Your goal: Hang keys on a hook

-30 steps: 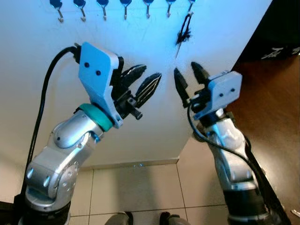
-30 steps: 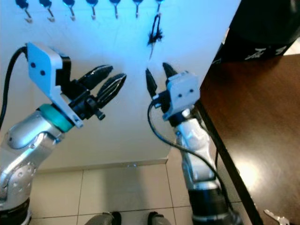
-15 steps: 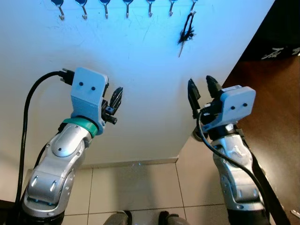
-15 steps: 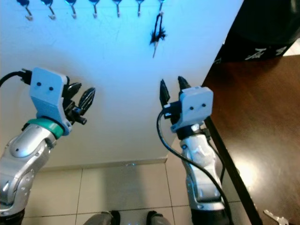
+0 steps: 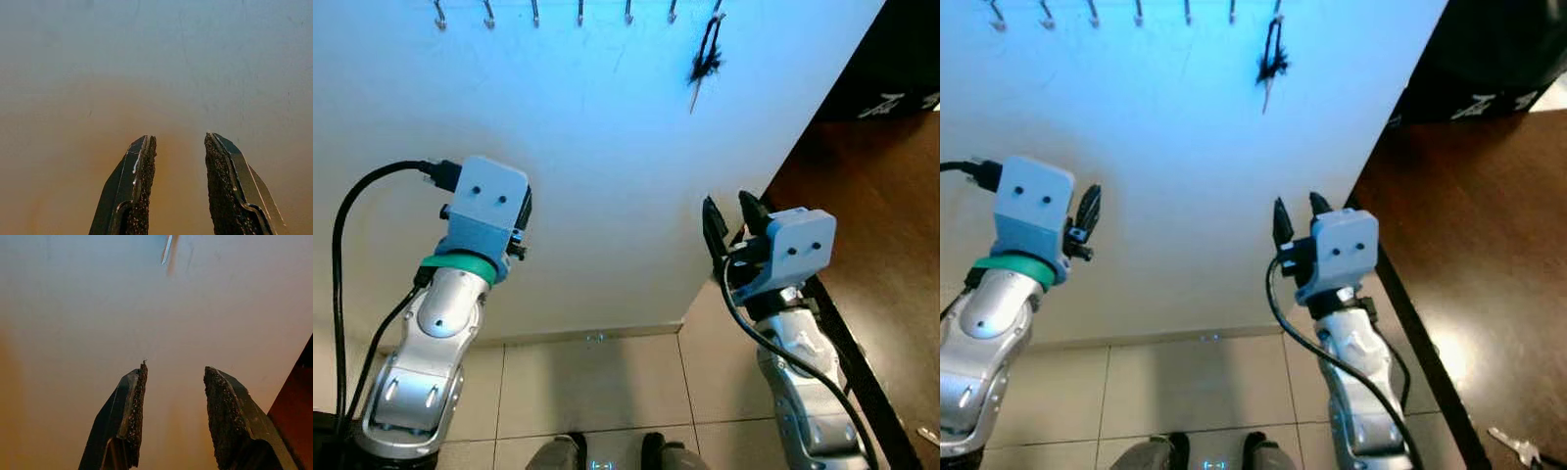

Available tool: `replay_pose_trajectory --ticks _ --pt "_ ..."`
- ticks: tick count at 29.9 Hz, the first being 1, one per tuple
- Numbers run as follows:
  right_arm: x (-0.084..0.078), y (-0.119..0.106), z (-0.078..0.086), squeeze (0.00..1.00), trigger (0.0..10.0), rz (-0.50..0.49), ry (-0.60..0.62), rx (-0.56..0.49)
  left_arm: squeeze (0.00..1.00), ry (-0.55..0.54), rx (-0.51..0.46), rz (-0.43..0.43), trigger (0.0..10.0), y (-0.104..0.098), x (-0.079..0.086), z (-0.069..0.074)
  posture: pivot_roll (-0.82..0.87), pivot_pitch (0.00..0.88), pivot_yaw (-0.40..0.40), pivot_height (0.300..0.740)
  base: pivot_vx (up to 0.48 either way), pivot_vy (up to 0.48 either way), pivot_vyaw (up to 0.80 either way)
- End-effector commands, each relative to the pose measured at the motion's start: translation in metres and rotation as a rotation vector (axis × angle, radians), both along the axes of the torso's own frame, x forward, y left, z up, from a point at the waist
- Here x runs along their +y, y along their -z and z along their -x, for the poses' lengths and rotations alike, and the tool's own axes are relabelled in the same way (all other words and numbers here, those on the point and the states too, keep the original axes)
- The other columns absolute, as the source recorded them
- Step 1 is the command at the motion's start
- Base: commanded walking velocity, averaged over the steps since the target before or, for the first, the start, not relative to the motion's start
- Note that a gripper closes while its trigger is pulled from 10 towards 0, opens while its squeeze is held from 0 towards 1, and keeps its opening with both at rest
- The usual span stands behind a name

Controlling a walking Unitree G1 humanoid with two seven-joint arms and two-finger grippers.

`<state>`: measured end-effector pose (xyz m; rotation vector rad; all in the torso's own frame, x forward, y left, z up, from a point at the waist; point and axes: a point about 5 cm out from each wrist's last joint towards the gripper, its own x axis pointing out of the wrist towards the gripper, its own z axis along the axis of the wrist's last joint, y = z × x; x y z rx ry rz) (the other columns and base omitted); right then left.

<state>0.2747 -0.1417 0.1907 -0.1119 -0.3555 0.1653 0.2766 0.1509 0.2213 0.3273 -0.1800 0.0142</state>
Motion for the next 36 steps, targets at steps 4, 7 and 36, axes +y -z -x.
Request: replay_pose_trajectory --ticks 4,7,36 --pt "0.0 0.004 0.001 0.0 10.0 0.007 0.005 0.031 0.0 -0.024 -0.003 -0.013 10.0 0.006 0.0 0.001 0.09 0.098 0.059 0.74 -0.356 0.0 0.0" --pt "0.002 0.004 -0.001 0.0 10.0 0.009 -0.005 0.029 0.0 -0.029 -0.008 -0.012 10.0 0.006 0.0 0.001 0.09 0.096 0.057 0.74 -0.356 0.0 0.0" --pt "0.011 0.001 -0.005 0.0 10.0 0.012 -0.03 0.021 0.0 0.017 -0.015 0.008 10.0 0.004 -0.005 0.002 0.11 0.099 0.068 0.74 -0.133 0.0 0.0"
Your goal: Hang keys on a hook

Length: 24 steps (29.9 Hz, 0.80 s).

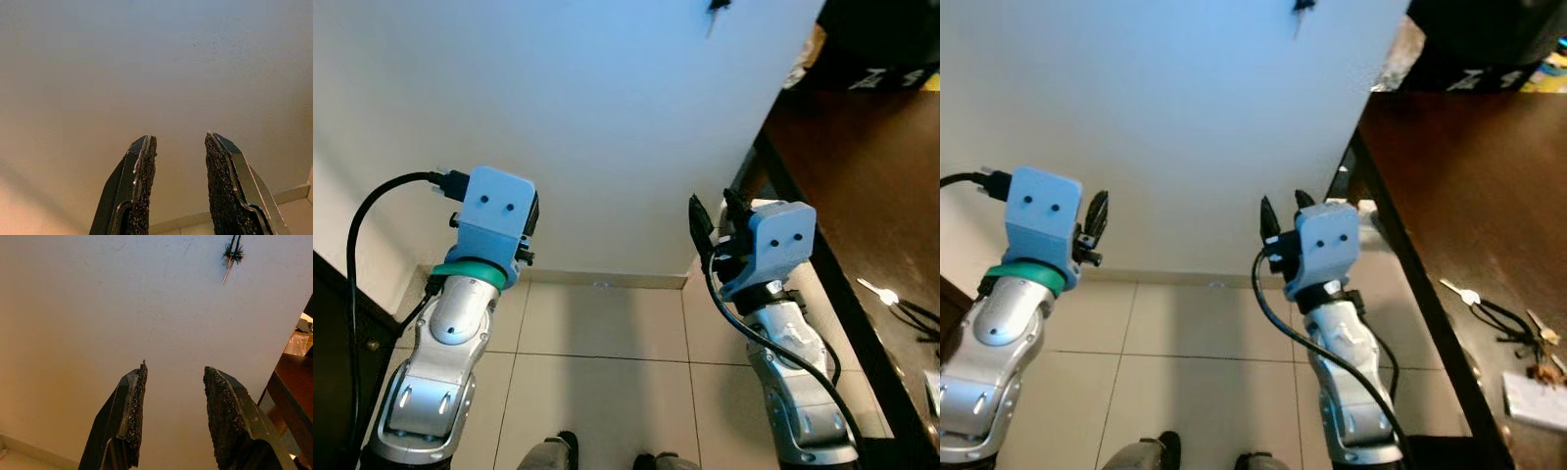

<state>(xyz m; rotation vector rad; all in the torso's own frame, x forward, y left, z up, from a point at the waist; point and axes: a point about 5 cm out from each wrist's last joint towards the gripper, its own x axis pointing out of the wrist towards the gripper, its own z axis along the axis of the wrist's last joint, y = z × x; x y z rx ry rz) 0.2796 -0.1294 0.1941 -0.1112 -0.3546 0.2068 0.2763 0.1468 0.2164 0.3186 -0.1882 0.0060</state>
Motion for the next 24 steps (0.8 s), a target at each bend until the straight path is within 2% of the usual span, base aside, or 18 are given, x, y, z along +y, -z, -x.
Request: replay_pose_trajectory --ticks 1,10,13,15,19,24 --pt "-0.001 0.004 0.0 0.0 10.0 0.006 0.01 0.019 0.0 0.007 -0.008 0.001 10.0 -0.001 -0.001 0.002 0.11 0.099 0.068 0.74 0.0 0.0 0.0" --pt "0.001 0.005 -0.001 0.0 10.0 0.004 0.009 0.017 0.0 0.023 -0.02 -0.012 10.0 -0.004 -0.002 0.0 0.11 0.094 0.073 0.74 0.0 0.0 0.0" --pt "0.004 0.005 0.0 0.0 10.0 0.023 -0.003 0.008 0.0 0.023 -0.01 0.021 10.0 -0.004 -0.002 -0.001 0.11 0.094 0.074 0.74 0.0 0.0 0.0" --pt "0.008 0.007 0.002 0.0 10.0 0.052 -0.02 0.005 0.0 0.021 0.004 0.08 10.0 -0.004 0.0 -0.002 0.11 0.095 0.074 0.74 0.0 0.0 0.0" --pt "0.011 0.009 0.003 0.0 10.0 0.061 -0.031 0.014 0.0 0.017 0.021 0.139 10.0 -0.004 0.002 -0.003 0.11 0.096 0.073 0.74 0.0 0.0 0.0" --pt "0.011 0.009 0.003 0.0 10.0 0.046 -0.036 0.019 0.0 0.008 0.042 0.156 10.0 -0.003 0.003 -0.003 0.11 0.097 0.072 0.74 0.0 0.0 0.0"
